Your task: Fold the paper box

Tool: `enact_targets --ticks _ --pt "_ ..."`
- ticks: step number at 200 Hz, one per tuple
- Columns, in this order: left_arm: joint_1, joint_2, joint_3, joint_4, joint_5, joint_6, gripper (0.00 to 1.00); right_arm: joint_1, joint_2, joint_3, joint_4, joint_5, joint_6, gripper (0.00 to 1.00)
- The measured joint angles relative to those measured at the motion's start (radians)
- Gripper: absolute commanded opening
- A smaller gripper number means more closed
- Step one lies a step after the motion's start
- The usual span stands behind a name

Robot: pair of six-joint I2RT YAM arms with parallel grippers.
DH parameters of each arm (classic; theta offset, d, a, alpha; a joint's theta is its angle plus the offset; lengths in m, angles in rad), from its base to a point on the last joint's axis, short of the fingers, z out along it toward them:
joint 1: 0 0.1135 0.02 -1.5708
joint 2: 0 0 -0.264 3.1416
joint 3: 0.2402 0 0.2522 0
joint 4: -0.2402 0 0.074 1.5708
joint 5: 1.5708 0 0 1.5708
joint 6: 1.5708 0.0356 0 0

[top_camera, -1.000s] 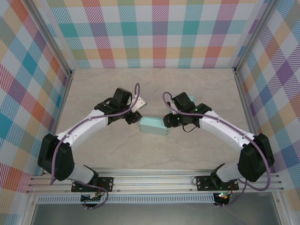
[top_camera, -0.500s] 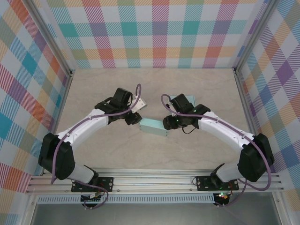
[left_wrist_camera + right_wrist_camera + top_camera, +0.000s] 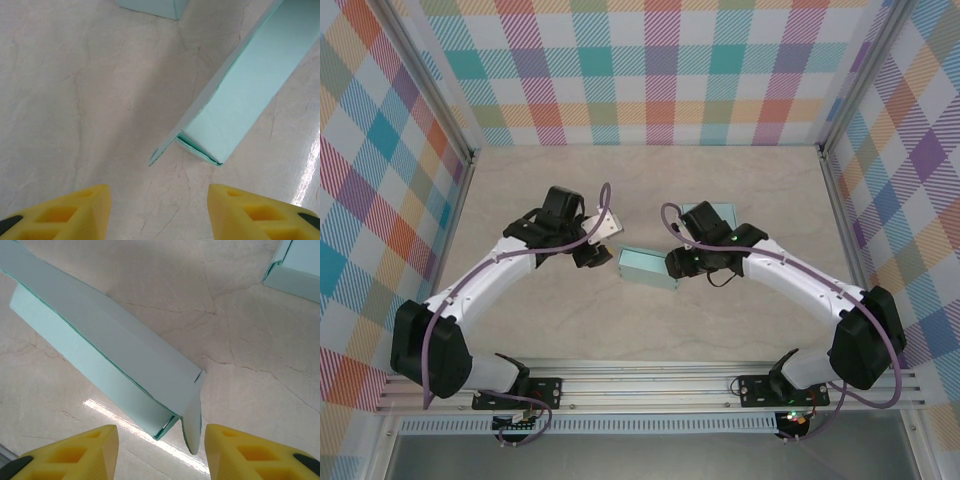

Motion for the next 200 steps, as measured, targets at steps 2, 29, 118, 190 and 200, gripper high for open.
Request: enact_targets --ticks 2,29,118,190,200 --pt "0.0 0.002 0.0 0.0 0.0 0.004 0.53 0.0 0.0 0.0 0.0 0.002 0.0 0.48" --pt "0.0 0.048 0.001 0.0 -0.001 0.035 0.53 0.003 0.0 0.004 -0.005 0.014 0.0 0.47" --pt "-0.014 0.151 0.072 -0.003 0.015 0.055 0.51 0.011 0.026 0.01 -0.015 0.046 -0.003 0.42" --pt "-0.035 0.224 0.131 -0.019 0.005 0.033 0.36 0.013 0.041 0.011 -0.014 0.07 -0.004 0.28" --pt "-0.037 0.224 0.136 -0.025 0.008 0.02 0.33 0.014 0.043 0.011 -0.014 0.074 -0.006 0.25"
